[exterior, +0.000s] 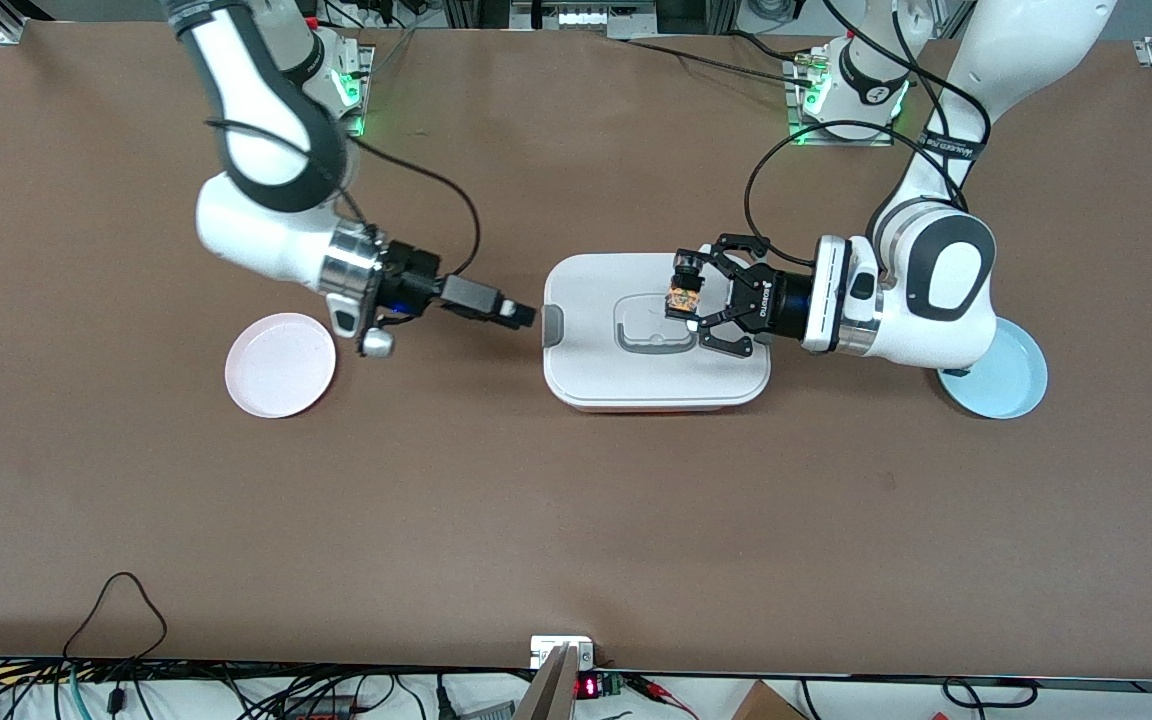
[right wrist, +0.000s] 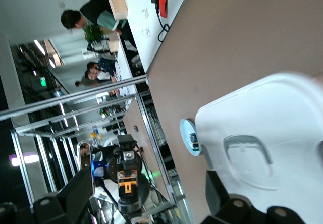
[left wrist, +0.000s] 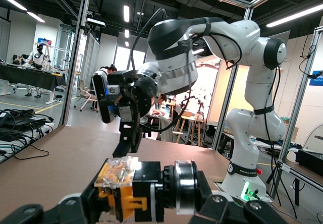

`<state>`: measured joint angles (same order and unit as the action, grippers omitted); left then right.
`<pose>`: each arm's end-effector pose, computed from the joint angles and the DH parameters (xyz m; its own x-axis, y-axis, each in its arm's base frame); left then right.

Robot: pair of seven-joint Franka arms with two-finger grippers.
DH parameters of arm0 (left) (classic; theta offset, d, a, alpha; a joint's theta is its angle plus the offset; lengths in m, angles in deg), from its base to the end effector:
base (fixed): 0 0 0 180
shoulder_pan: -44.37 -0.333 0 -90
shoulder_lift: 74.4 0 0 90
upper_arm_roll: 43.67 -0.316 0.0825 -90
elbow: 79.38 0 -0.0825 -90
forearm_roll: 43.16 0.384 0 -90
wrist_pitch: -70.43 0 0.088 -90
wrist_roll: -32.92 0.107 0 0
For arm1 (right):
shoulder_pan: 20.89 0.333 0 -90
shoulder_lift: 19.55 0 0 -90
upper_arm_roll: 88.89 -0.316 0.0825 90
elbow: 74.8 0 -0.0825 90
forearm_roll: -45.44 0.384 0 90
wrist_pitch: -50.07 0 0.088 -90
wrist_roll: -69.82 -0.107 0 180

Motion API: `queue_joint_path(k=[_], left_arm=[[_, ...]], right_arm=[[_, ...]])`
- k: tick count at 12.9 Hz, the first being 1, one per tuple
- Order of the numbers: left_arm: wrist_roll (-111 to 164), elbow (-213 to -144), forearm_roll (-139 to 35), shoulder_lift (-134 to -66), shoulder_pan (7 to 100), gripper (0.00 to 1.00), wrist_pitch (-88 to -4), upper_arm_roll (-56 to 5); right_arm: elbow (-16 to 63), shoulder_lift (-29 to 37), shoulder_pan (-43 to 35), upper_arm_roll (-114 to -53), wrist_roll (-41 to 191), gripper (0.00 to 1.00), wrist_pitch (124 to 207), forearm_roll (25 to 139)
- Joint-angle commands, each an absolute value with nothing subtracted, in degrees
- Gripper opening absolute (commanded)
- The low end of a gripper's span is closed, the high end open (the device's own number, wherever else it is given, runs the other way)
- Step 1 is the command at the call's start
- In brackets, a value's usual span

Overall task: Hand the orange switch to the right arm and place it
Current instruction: 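Grasp the orange switch with the right gripper from the left gripper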

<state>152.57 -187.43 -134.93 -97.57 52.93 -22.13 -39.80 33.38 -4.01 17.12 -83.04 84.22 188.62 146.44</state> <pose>0.5799 -0.2295 0.3446 0.2023 -0.0120 0.9793 -0.9667 0.1577 0.2016 0.5412 0.3508 0.3954 0.9110 -0.3308 -0.2465 -0.3334 -0.2387 -0.9121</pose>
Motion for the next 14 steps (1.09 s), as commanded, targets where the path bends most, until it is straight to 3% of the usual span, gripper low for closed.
queue_joint_path(k=[1,6,14], left_arm=[[156.4,-187.4,-138.2,-98.2,53.3,0.0,-21.3,-39.9],[157.4,-187.5,-139.8,-98.6,53.9,0.0,-21.4,-39.8],[157.1,-189.0,-139.9,-98.5,55.4,0.0,-21.3,-39.8]], right_arm=[[31.5,-3.7,23.6,-82.3,84.4,1.0,195.6,152.2],[23.4,1.4,32.5,-82.3,85.3,1.0,207.5,154.3],[17.4,5.9,35.4,-82.3,84.5,1.0,211.7,155.0]])
